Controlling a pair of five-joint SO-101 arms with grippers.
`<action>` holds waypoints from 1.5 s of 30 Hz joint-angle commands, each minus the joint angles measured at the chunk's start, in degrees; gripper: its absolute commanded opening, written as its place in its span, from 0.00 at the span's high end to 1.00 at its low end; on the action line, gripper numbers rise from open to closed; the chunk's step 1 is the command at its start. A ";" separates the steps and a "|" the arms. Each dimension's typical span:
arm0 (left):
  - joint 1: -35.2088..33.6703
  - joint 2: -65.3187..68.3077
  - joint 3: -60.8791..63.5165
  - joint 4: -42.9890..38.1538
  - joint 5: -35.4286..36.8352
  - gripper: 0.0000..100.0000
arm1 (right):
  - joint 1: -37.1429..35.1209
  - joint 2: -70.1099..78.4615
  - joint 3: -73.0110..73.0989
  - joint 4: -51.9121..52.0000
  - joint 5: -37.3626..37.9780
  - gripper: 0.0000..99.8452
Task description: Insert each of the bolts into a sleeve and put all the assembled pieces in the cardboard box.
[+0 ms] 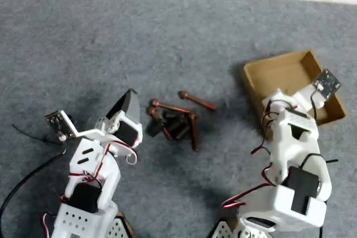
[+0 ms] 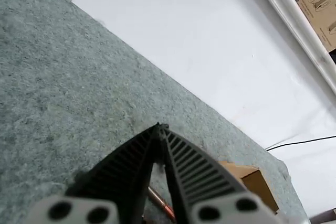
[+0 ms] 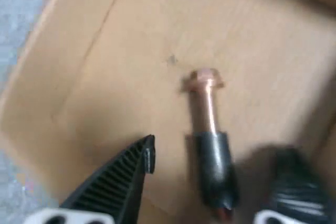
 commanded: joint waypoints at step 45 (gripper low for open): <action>1.98 0.04 1.27 0.44 -0.53 0.99 | -10.59 2.24 -9.36 24.13 20.66 0.60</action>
